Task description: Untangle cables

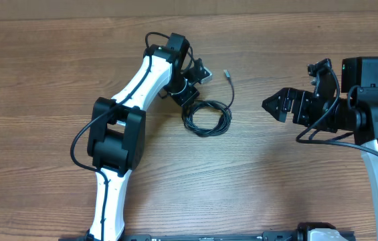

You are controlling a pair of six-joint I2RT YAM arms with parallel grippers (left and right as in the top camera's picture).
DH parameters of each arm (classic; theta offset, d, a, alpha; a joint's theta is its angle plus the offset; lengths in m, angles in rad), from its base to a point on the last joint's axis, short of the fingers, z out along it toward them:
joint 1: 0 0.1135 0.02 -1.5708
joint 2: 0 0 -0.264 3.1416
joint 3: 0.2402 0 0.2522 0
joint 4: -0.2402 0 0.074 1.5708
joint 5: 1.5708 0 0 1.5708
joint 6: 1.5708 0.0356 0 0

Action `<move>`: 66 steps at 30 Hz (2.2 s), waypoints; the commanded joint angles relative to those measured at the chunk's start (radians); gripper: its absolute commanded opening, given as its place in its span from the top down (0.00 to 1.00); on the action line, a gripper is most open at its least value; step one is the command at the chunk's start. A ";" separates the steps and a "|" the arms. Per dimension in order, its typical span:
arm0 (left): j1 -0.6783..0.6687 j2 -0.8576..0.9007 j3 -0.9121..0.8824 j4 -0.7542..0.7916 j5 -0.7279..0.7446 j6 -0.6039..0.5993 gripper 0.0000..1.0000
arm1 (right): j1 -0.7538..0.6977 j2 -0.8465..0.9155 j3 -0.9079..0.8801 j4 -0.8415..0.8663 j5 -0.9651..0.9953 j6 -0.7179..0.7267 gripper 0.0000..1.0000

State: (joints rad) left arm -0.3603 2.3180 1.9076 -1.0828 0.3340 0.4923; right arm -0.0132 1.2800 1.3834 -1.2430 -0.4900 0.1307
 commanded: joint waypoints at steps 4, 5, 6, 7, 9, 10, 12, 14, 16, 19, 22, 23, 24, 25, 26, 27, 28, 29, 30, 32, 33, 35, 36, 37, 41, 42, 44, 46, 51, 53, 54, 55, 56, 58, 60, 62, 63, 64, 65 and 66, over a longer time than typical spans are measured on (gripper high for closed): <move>-0.008 -0.038 0.345 -0.296 0.078 -0.276 0.96 | -0.004 -0.008 0.023 0.026 -0.042 0.005 0.00; -0.012 -0.046 0.405 -0.348 0.122 -0.298 0.96 | -0.004 -0.008 0.023 0.035 -0.063 0.005 0.00; -0.016 -0.054 0.467 -0.393 0.175 -0.319 0.96 | -0.004 -0.008 0.023 0.045 -0.085 0.010 0.00; -0.023 -0.063 0.533 -0.437 0.254 -0.348 0.96 | -0.004 -0.008 0.023 0.061 -0.105 0.035 0.00; -0.031 -0.072 0.606 -0.486 0.335 -0.378 0.96 | -0.004 -0.008 0.023 0.079 -0.129 0.069 0.00; -0.035 -0.076 0.639 -0.506 0.365 -0.394 0.96 | -0.004 -0.008 0.023 0.085 -0.142 0.084 0.01; -0.045 -0.083 0.684 -0.533 0.399 -0.420 0.96 | -0.004 -0.008 0.023 0.090 -0.152 0.109 0.02; -0.053 -0.094 0.714 -0.550 0.389 -0.451 0.96 | -0.004 -0.008 0.023 0.089 -0.147 0.137 0.05; -0.053 -0.112 0.726 -0.559 0.342 -0.479 0.96 | -0.002 -0.006 0.023 0.093 -0.129 0.180 0.05; -0.035 -0.156 0.729 -0.563 0.216 -0.607 0.96 | 0.024 0.008 0.023 0.122 -0.072 0.262 0.05; 0.009 -0.224 0.729 -0.576 0.075 -0.714 0.96 | 0.083 0.049 0.023 0.179 -0.040 0.348 0.07; 0.024 -0.245 0.729 -0.581 0.043 -0.736 0.96 | 0.105 0.066 0.023 0.199 -0.033 0.372 0.07; 0.045 -0.272 0.729 -0.586 0.001 -0.763 0.96 | 0.133 0.089 0.023 0.225 -0.021 0.401 0.07; 0.087 -0.315 0.729 -0.594 -0.093 -0.815 0.96 | 0.186 0.138 0.023 0.277 0.005 0.456 0.07; 0.114 -0.335 0.729 -0.599 -0.149 -0.846 0.96 | 0.212 0.168 0.023 0.305 0.015 0.485 0.08; 0.138 -0.347 0.729 -0.602 -0.188 -0.868 0.96 | 0.235 0.194 0.023 0.329 0.023 0.512 0.09; 0.168 -0.359 0.729 -0.607 -0.223 -0.895 0.96 | 0.260 0.224 0.023 0.355 0.035 0.541 0.11; 0.195 -0.366 0.729 -0.607 -0.240 -0.906 0.96 | 0.285 0.256 0.023 0.378 0.051 0.577 0.12; 0.222 -0.366 0.729 -0.607 -0.240 -0.909 0.96 | 0.302 0.280 0.023 0.395 0.061 0.602 0.15; 0.262 -0.362 0.729 -0.607 -0.241 -0.912 0.96 | 0.336 0.332 0.023 0.424 0.100 0.666 0.19; 0.279 -0.359 0.729 -0.607 -0.241 -0.912 0.95 | 0.349 0.354 0.023 0.437 0.118 0.695 0.22; 0.313 -0.345 0.729 -0.604 -0.241 -0.912 0.89 | 0.371 0.398 0.023 0.474 0.134 0.739 0.27; 0.327 -0.336 0.729 -0.603 -0.241 -0.912 0.82 | 0.381 0.422 0.023 0.501 0.134 0.760 0.29; 0.338 -0.329 0.729 -0.601 -0.241 -0.912 0.76 | 0.391 0.444 0.023 0.526 0.133 0.777 0.30; 0.363 -0.293 0.729 -0.604 -0.240 -0.912 0.66 | 0.431 0.531 0.023 0.621 0.135 0.839 0.36; 0.364 -0.283 0.729 -0.606 -0.240 -0.912 0.66 | 0.441 0.553 0.023 0.647 0.135 0.852 0.37; 0.364 -0.266 0.728 -0.607 -0.240 -0.911 0.65 | 0.454 0.585 0.023 0.684 0.141 0.877 0.42; 0.364 -0.253 0.728 -0.607 -0.240 -0.912 0.64 | 0.467 0.612 0.023 0.704 0.164 0.908 0.45; 0.364 -0.227 0.728 -0.607 -0.237 -0.912 0.57 | 0.497 0.681 0.023 0.780 0.199 0.962 0.47; 0.364 -0.222 0.728 -0.607 -0.237 -0.911 0.57 | 0.505 0.704 0.023 0.804 0.210 0.978 0.48; 0.364 -0.220 0.728 -0.607 -0.237 -0.911 0.57 | 0.510 0.716 0.023 0.821 0.210 0.988 0.48; 0.364 -0.219 0.728 -0.607 -0.237 -0.911 0.57 | 0.515 0.731 0.023 0.839 0.209 1.001 0.48; 0.364 -0.218 0.728 -0.607 -0.237 -0.911 0.57 | 0.518 0.742 0.023 0.853 0.210 1.005 0.48; 0.364 -0.218 0.728 -0.607 -0.237 -0.911 0.57 | 0.526 0.766 0.023 0.877 0.215 1.025 0.48; 0.364 -0.218 0.728 -0.607 -0.237 -0.911 0.57 | 0.531 0.798 0.023 0.916 0.217 1.033 0.48; 0.364 -0.218 0.728 -0.607 -0.237 -0.911 0.57 | 0.531 0.815 0.023 0.930 0.225 1.033 0.48; 0.364 -0.218 0.728 -0.607 -0.237 -0.911 0.57 | 0.531 0.822 0.023 0.936 0.230 1.033 0.48; 0.364 -0.218 0.728 -0.607 -0.237 -0.911 0.57 | 0.531 0.825 0.023 0.945 0.235 1.033 0.48; 0.364 -0.218 0.728 -0.607 -0.237 -0.911 0.57 | 0.531 0.831 0.023 0.959 0.241 1.032 0.48; 0.364 -0.218 0.728 -0.607 -0.237 -0.911 0.57 | 0.531 0.834 0.023 0.971 0.246 1.032 0.48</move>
State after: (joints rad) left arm 0.0017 2.0838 2.6335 -1.6871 0.1070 -0.4164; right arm 0.5140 2.0972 1.3876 -0.3008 -0.2798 1.1522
